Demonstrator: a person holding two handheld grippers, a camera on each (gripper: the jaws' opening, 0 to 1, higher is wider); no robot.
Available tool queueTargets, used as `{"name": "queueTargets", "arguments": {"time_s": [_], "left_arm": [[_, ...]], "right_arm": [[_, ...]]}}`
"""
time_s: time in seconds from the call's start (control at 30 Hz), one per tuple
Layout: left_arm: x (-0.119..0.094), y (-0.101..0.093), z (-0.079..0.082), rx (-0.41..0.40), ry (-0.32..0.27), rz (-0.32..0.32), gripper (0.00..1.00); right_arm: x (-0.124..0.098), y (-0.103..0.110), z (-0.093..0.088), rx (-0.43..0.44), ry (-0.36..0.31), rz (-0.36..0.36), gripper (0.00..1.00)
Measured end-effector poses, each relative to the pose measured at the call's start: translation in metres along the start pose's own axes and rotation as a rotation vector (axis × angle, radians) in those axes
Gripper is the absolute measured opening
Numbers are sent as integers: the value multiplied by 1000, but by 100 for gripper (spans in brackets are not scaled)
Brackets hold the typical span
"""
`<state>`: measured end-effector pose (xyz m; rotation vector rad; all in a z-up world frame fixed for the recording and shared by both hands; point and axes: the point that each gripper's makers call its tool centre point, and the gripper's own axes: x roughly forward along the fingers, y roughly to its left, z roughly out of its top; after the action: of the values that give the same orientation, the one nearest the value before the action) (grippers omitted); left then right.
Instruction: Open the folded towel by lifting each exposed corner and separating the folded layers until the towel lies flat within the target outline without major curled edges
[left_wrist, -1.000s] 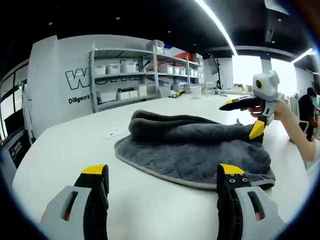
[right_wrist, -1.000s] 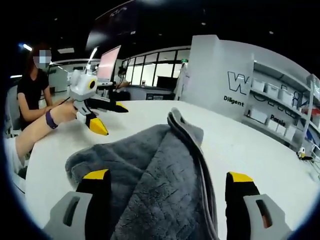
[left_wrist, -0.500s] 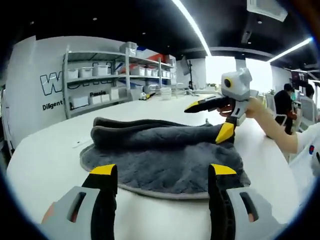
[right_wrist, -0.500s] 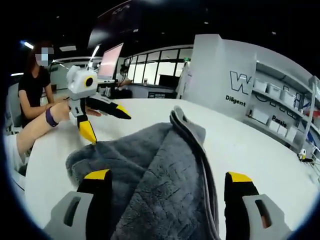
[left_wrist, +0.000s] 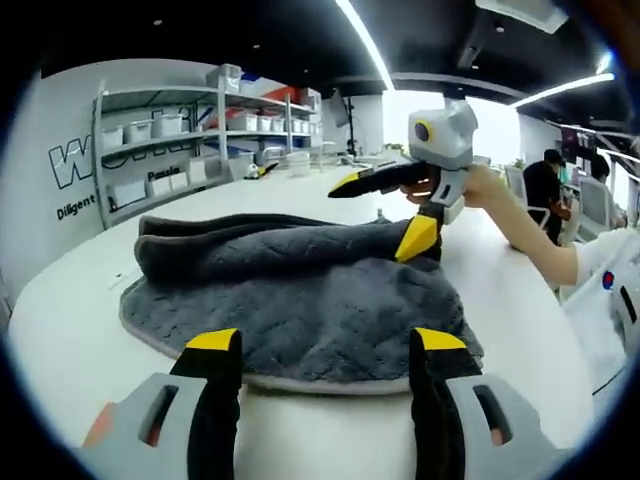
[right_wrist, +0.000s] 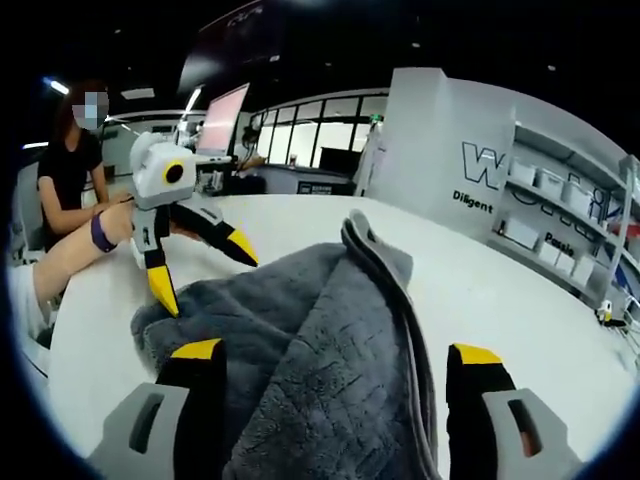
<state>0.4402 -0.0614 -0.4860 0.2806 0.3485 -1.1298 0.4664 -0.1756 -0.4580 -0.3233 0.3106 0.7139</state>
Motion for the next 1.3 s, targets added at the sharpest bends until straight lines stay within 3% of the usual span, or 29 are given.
{"name": "queueTargets", "arguments": {"time_s": [0.4,1.3], "left_arm": [[5,-5,-6,-32,54,-24,58],[2,-2,-4,-41,59,-33,52]], "right_arm": [[-6,-5,0,-4,4,0,91],[-8,-9,3,-11,13,0,90]]}}
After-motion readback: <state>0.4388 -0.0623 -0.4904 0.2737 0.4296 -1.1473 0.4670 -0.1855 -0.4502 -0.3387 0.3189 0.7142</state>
